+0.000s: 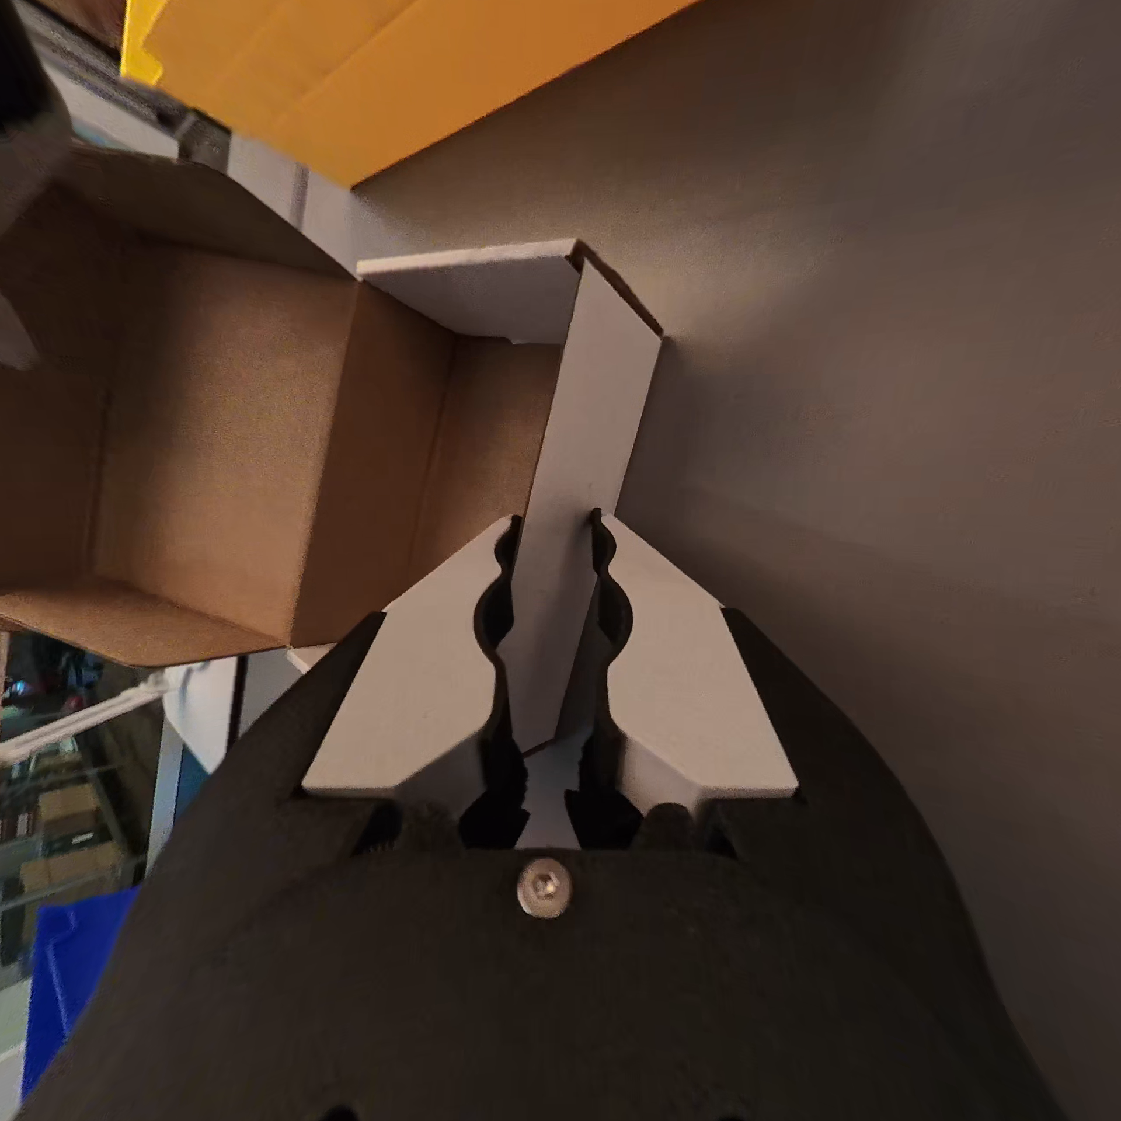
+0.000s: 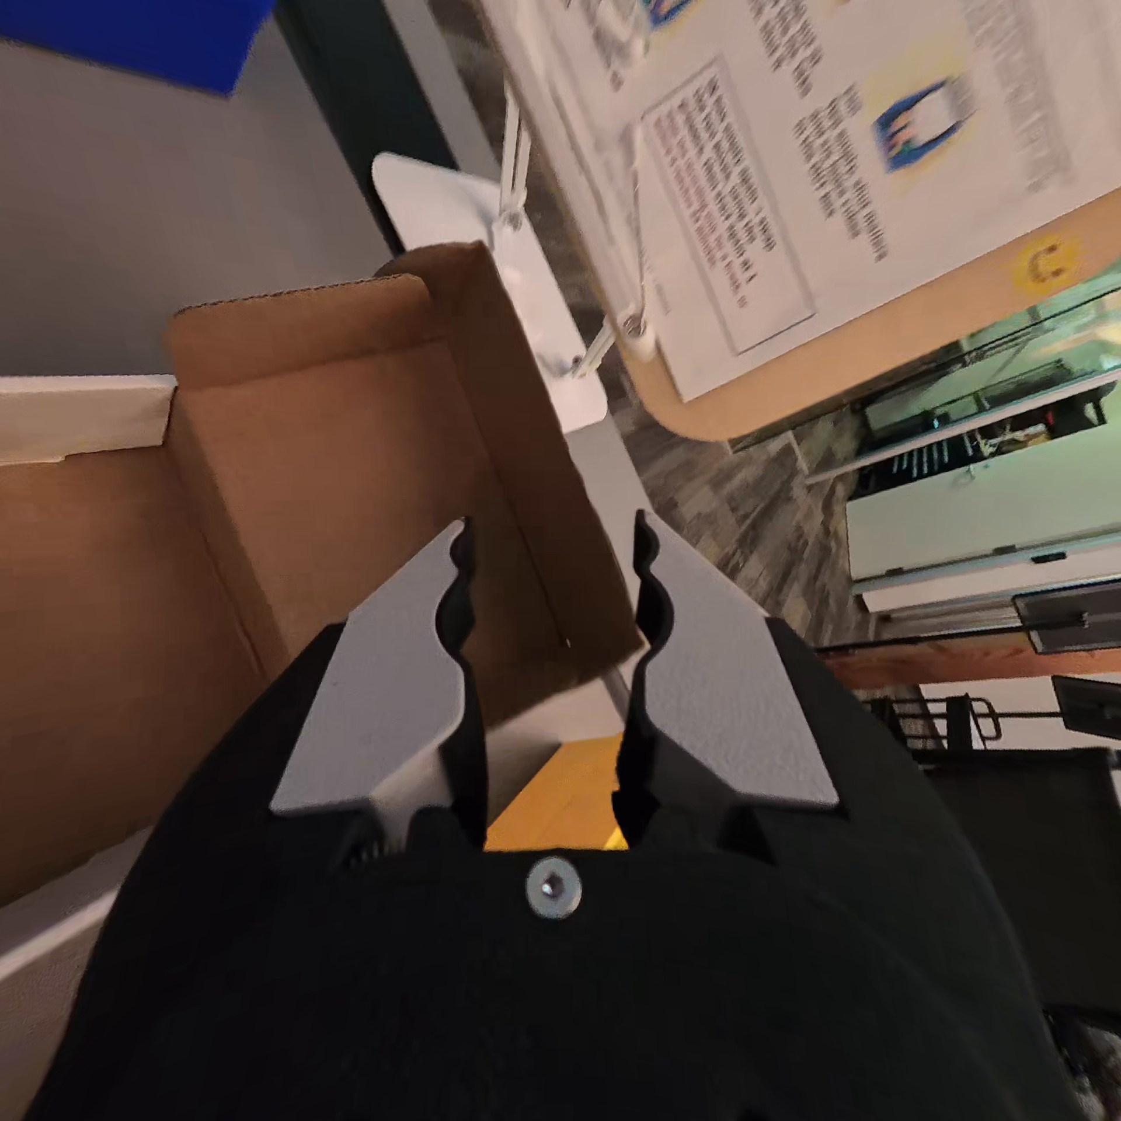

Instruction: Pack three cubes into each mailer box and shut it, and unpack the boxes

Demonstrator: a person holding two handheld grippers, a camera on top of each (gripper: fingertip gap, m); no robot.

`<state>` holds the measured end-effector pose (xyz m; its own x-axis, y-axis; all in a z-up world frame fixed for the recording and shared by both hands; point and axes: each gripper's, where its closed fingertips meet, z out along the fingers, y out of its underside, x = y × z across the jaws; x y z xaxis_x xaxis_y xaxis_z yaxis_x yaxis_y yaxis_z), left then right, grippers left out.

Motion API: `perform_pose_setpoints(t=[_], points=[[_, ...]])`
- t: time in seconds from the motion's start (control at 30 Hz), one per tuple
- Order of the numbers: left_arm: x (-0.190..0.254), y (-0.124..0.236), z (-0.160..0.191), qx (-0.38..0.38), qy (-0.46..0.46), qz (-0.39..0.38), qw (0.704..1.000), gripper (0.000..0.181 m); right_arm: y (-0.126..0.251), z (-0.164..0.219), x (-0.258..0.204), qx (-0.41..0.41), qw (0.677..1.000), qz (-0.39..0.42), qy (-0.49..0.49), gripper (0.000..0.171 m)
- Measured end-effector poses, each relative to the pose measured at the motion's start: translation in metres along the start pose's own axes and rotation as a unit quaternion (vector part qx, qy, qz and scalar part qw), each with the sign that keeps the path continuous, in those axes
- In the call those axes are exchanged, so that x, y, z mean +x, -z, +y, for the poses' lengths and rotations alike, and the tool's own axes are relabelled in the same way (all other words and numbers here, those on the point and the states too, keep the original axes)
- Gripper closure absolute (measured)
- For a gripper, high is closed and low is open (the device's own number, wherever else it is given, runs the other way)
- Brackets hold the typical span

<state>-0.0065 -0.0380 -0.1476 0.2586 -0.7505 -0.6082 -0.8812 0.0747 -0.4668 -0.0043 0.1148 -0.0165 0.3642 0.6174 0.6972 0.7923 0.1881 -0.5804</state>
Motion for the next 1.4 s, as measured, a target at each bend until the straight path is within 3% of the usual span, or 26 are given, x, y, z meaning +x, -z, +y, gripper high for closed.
perform_pose_setpoints(t=[0.33,0.83,0.93,1.03,1.13,1.2,1.3,1.4], points=[[-0.028,-0.003,0.031,-0.033,0.031,-0.02,0.999,0.159,0.043,-0.032,0.024,0.09,0.994,-0.007,-0.054,0.12],[-0.035,-0.005,0.031,-0.021,0.038,-0.045,0.998,0.153,0.048,-0.033,0.025,0.089,0.995,-0.009,-0.045,0.118],[-0.043,0.0,0.025,-0.009,0.042,-0.069,0.997,0.142,0.047,-0.031,0.023,0.08,0.996,-0.008,-0.034,0.118],[-0.061,0.023,0.001,0.048,0.046,-0.118,0.991,0.135,0.048,-0.033,0.025,0.086,0.996,-0.003,-0.036,0.118],[-0.09,0.072,-0.029,0.115,0.051,-0.161,0.979,0.142,0.057,-0.042,0.034,0.114,0.993,0.022,-0.035,0.119],[-0.117,0.109,-0.027,0.119,0.065,-0.172,0.976,0.136,0.063,-0.047,0.037,0.13,0.99,0.024,-0.039,0.119],[-0.143,0.148,0.018,0.075,0.108,-0.113,0.985,0.127,0.068,-0.048,0.04,0.132,0.99,0.029,-0.038,0.119],[-0.179,0.17,0.091,0.049,0.18,-0.124,0.974,0.129,0.068,-0.047,0.04,0.132,0.99,0.027,-0.036,0.118]])
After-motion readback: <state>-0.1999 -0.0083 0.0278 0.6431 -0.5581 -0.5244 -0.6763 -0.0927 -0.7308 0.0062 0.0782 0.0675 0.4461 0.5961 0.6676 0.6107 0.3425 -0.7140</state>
